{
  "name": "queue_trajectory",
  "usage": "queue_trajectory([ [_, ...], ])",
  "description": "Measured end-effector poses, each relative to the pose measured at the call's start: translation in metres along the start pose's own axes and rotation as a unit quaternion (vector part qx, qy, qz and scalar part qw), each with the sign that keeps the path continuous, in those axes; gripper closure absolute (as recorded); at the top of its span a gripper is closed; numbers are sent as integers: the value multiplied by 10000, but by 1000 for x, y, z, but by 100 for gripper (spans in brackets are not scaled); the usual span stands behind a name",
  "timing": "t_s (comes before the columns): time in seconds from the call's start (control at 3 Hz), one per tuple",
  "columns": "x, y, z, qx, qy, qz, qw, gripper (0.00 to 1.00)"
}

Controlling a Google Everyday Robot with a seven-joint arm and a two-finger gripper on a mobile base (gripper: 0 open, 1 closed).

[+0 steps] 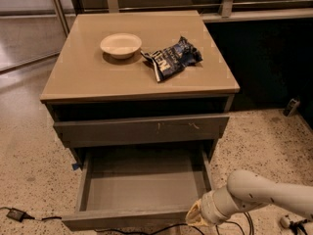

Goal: Close middle drawer

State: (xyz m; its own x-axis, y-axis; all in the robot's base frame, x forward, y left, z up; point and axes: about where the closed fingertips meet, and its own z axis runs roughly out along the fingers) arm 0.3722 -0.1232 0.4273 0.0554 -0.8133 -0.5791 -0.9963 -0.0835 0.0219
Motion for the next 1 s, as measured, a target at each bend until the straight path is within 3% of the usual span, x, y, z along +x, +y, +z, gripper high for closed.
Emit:
queue_trajectory([
  [0.33, -4, -4, 6, -120, -97, -136, 9998, 15],
  [0.67, -5, -2, 5, -120, -97, -136, 9998, 18],
  [1.0, -17, -33, 8, -59, -72, -441, 9990, 41],
])
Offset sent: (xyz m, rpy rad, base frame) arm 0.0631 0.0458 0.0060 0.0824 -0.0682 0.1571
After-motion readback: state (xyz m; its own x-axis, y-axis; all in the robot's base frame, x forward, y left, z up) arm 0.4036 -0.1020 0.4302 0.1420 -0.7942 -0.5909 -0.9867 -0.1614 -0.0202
